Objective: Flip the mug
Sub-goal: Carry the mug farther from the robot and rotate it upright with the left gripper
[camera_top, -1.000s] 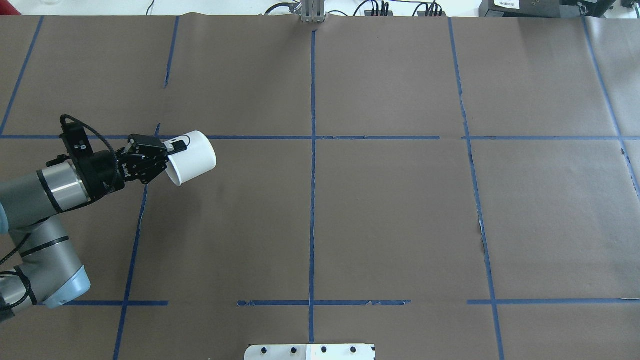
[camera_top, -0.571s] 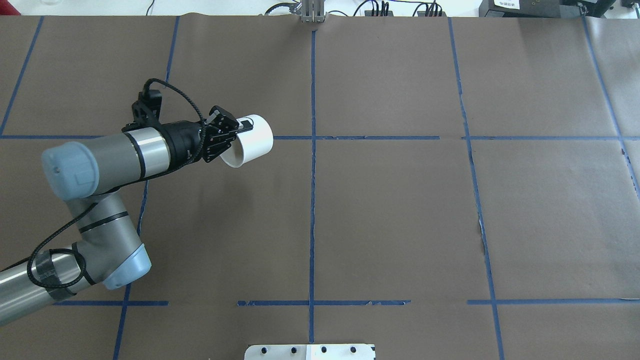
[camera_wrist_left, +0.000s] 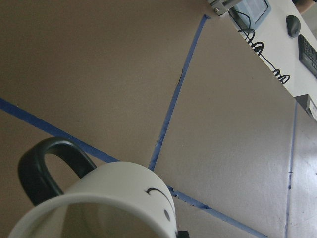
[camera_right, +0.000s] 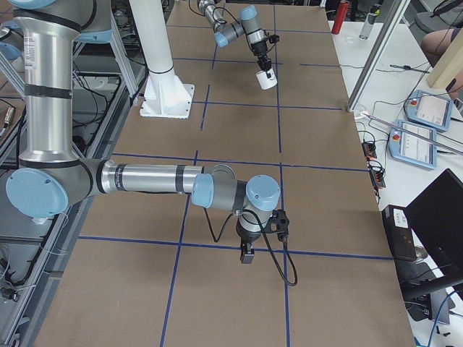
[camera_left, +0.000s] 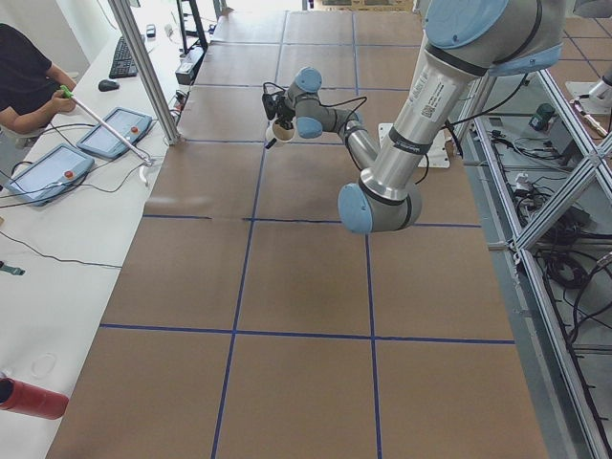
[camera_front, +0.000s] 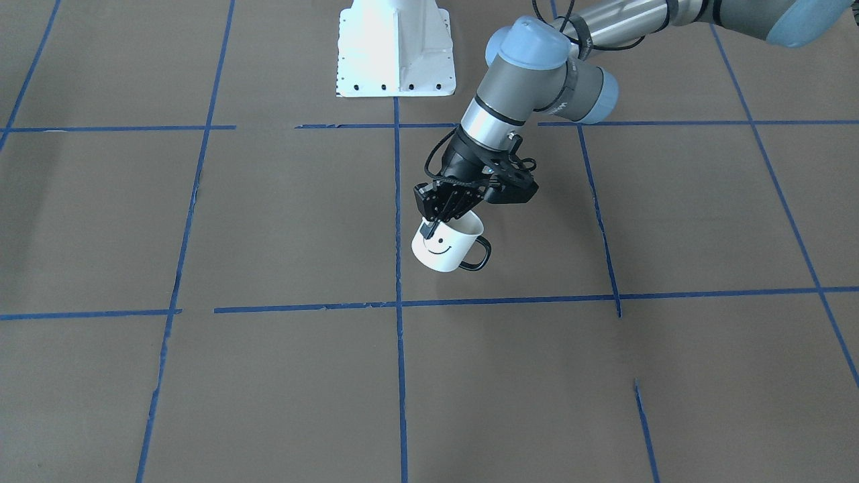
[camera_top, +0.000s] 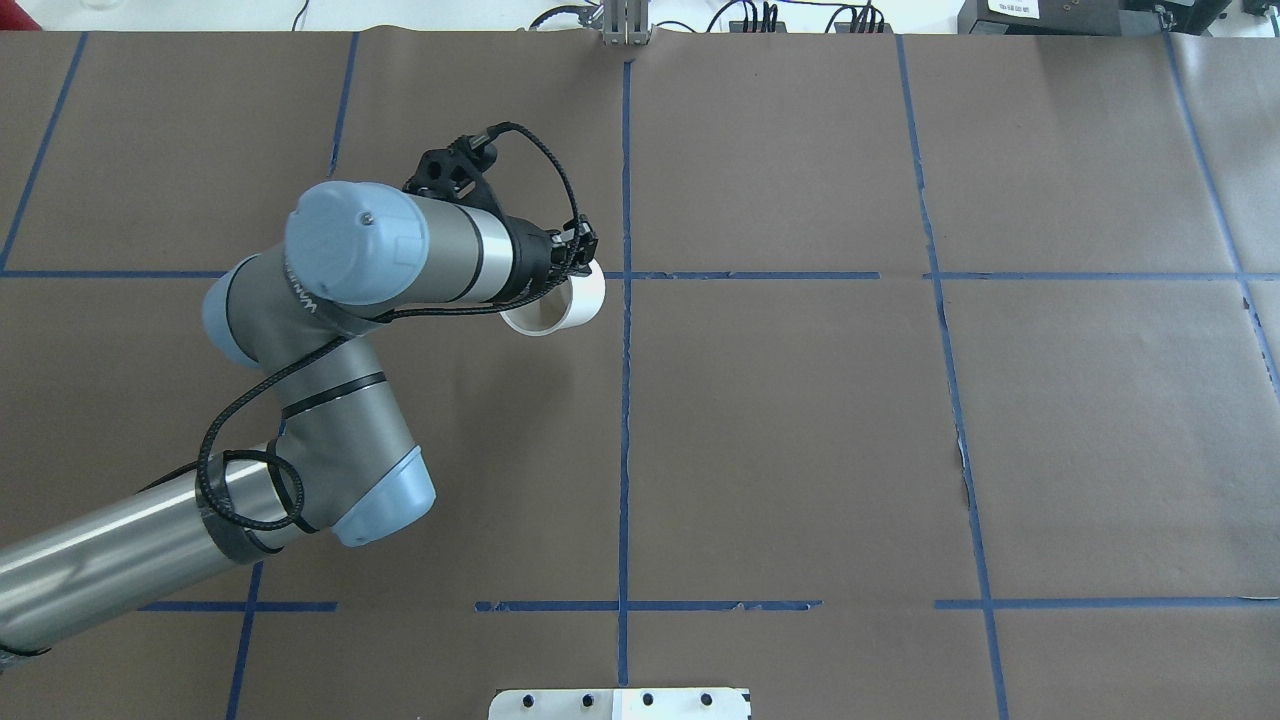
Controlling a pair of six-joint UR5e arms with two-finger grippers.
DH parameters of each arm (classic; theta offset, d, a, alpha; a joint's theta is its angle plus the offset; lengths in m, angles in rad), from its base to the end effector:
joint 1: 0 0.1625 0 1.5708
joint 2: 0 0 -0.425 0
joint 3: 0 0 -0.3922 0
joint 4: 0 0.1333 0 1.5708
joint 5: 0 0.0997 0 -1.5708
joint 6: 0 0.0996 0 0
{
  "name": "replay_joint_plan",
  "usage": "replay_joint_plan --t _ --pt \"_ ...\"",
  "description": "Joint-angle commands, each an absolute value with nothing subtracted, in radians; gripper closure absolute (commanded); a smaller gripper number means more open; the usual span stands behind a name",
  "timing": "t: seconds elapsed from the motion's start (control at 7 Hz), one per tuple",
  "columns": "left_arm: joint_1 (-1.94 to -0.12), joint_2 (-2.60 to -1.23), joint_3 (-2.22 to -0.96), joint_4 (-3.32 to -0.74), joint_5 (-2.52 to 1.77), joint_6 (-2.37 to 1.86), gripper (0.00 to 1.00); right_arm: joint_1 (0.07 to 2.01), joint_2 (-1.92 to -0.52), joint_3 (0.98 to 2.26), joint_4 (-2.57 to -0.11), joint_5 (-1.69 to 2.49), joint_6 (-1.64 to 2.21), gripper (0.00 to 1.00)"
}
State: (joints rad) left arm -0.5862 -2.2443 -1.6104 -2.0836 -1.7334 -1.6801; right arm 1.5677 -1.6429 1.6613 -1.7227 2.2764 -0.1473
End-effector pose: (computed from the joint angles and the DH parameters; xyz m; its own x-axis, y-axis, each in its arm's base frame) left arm 0.5083 -0.4782 0.1775 0.2343 -0.2848 -0.9295 0.4472 0.8805 -0.1571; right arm 0.0673 -0.4504 0.6676 0.7528 -0.0624 0.6553 0.1148 0.9927 -0.0373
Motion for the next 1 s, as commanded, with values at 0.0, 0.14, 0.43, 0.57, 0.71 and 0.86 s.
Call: replay_joint_plan --t 0.0,0.14,0.43,0.57,0.71,0.86 --pt "-0.583 -2.401 -1.493 -1.864 -1.857 -1.539 1.00 1.568 -1.643 1.661 -1.723 2.276 -0.147 0.00" --pt "-0.584 -2.477 -1.389 -1.830 -1.880 -1.537 1.00 1.568 -1.643 1.661 -1.723 2.276 -0.147 0.00" --pt "-0.586 -2.552 -1.315 -1.712 -1.940 -1.519 1.00 1.568 -1.643 1.661 -1.723 2.276 -0.147 0.00" --pt "-0.589 -2.600 -1.260 -1.675 -1.981 -1.529 1.00 1.568 -1.643 1.661 -1.723 2.276 -0.147 0.00" --pt "-0.588 -2.615 -1.234 -1.675 -1.982 -1.569 1.00 1.568 -1.643 1.661 -1.723 2.276 -0.147 0.00" --pt "-0.588 -2.649 -1.189 -1.678 -1.980 -1.606 1.00 1.568 -1.643 1.661 -1.723 2.276 -0.147 0.00"
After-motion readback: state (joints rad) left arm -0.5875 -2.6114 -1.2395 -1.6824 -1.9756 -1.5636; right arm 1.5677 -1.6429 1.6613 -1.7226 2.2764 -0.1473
